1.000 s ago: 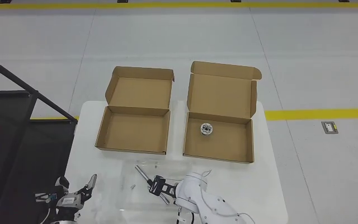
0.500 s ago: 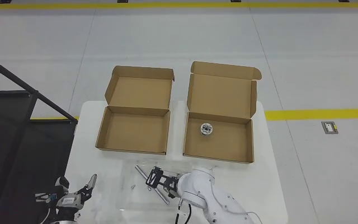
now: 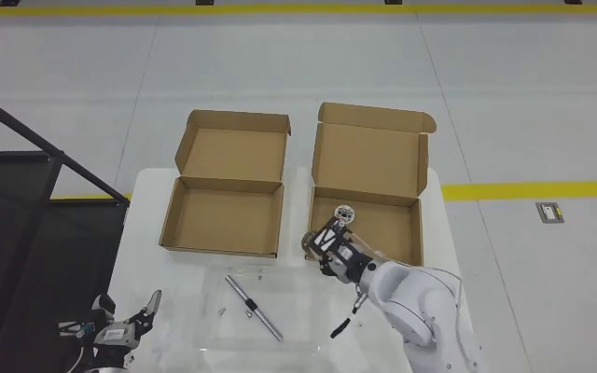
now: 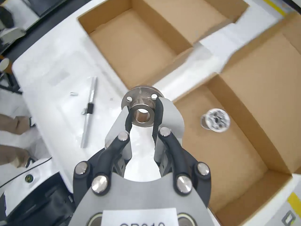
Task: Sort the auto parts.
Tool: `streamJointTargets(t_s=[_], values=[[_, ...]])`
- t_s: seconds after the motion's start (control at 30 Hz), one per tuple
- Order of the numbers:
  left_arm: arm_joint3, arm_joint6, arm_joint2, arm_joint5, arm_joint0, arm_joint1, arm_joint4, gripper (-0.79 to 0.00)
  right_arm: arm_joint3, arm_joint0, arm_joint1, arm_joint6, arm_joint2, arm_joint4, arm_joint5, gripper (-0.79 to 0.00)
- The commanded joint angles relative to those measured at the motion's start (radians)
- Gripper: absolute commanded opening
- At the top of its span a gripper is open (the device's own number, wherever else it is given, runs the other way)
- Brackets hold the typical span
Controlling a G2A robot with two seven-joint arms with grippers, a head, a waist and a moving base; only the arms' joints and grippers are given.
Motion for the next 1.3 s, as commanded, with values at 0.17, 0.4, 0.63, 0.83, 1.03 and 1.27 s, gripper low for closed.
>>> streamJointTargets(t_s=[0.17, 0.4, 0.63, 0.83, 1.03, 1.27], values=[[0.000, 0.000, 0.000, 0.000, 0.000, 0.000, 0.000, 0.000, 0.221, 0.120, 0.003, 0.002, 0.068, 0.017, 0.113, -0.785], [0.000, 0.000, 0.000, 0.000, 0.000, 0.000, 0.000, 0.000, 0.379, 0.189, 0.010, 0.082, 0.094, -0.022, 0.186, -0.785], [0.000, 0.000, 0.000, 0.000, 0.000, 0.000, 0.000, 0.000, 0.522, 0.250, 0.005, 0.127, 0.050, -0.076, 0.285, -0.785], [0.000, 0.000, 0.000, 0.000, 0.000, 0.000, 0.000, 0.000, 0.629, 0.287, 0.006, 0.079, 0.054, -0.048, 0.273, -0.785], [0.000, 0.000, 0.000, 0.000, 0.000, 0.000, 0.000, 0.000, 0.696, 0.317, 0.005, 0.070, 0.045, -0.046, 0.289, -0.785], [0.000, 0.000, 0.000, 0.000, 0.000, 0.000, 0.000, 0.000, 0.723, 0.329, 0.007, 0.059, 0.039, -0.037, 0.291, -0.526]])
